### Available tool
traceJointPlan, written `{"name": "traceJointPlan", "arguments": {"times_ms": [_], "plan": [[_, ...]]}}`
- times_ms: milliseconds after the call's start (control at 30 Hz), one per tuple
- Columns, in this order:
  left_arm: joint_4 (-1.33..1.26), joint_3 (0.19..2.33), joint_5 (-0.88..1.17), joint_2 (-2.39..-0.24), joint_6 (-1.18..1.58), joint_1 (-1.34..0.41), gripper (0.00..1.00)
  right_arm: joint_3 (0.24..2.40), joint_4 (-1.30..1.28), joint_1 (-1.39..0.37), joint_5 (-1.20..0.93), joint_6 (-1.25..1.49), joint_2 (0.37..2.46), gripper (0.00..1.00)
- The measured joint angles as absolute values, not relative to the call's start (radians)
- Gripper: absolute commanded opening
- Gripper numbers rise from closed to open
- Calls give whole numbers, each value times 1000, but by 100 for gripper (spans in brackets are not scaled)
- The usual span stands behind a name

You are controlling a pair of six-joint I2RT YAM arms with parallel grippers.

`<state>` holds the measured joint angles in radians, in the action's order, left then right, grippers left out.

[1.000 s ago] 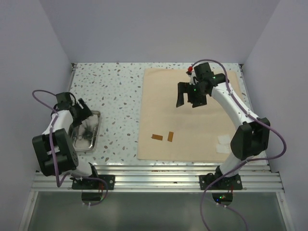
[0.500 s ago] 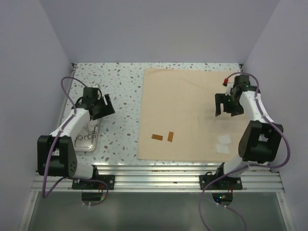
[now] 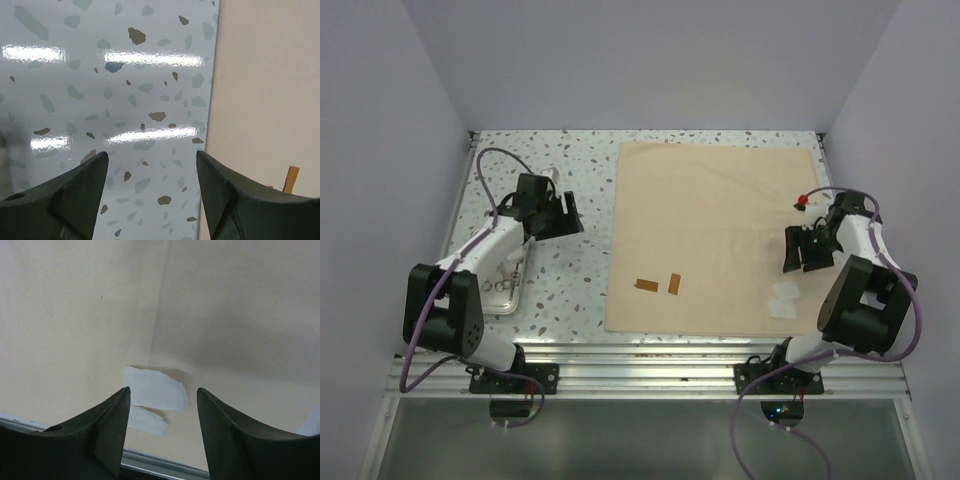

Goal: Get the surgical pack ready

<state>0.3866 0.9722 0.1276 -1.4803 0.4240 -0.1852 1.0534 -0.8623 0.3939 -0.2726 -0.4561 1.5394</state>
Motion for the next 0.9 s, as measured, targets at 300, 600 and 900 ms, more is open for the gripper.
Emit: {"name": "traceJointPlan", "arguments": {"times_ms": [300, 600, 900], "plan": [[384, 1054, 157, -1603, 422, -194, 73, 991, -830, 434, -273, -476, 1563, 51], [387, 1081, 164, -1648, 400, -203, 73, 976, -802, 438, -258, -488, 1586, 49], [390, 1083, 164, -1657, 398, -204, 73, 976, -784, 438, -252, -492, 1633, 43]]}}
